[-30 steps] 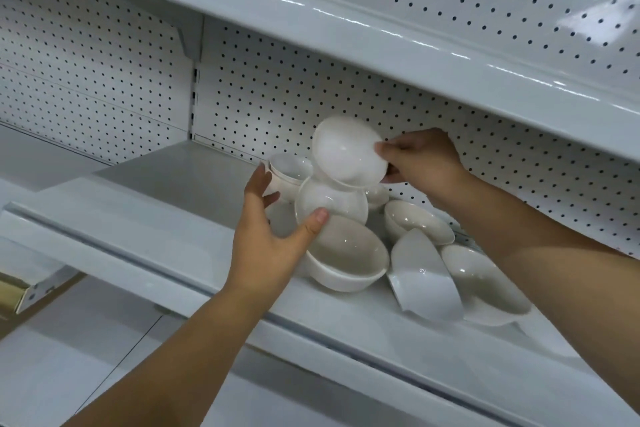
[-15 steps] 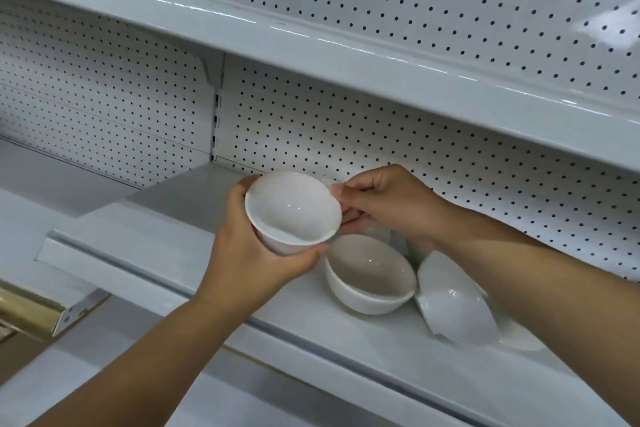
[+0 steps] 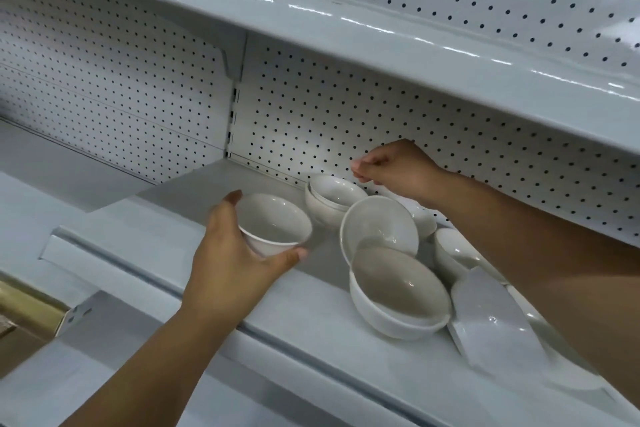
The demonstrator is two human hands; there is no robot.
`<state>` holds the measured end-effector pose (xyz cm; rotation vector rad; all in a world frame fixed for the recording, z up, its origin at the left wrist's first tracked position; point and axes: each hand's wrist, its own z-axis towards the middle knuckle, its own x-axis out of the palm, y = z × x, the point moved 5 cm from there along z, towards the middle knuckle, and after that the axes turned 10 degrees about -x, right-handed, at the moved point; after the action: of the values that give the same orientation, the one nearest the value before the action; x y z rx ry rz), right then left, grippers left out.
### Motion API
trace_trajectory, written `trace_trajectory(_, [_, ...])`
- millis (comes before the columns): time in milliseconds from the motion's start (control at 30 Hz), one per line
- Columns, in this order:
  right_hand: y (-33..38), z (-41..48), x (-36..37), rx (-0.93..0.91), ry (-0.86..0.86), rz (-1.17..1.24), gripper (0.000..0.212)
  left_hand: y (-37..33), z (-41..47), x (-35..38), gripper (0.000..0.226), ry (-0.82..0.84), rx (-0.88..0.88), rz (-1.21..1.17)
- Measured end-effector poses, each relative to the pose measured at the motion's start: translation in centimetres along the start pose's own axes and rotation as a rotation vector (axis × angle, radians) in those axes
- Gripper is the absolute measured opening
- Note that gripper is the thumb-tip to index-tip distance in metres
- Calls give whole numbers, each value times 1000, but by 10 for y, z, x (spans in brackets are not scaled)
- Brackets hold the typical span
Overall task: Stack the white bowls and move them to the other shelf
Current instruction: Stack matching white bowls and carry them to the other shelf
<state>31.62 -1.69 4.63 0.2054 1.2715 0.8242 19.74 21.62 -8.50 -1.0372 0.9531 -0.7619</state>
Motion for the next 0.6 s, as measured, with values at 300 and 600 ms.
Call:
trace_trajectory(300, [-8,21,42,12,285,-154,41,3,5,3,123,52,-39,137])
trace_trajectory(600, [-6,18,51,4,389,-248,23,5,6,4,127,65,-68,150])
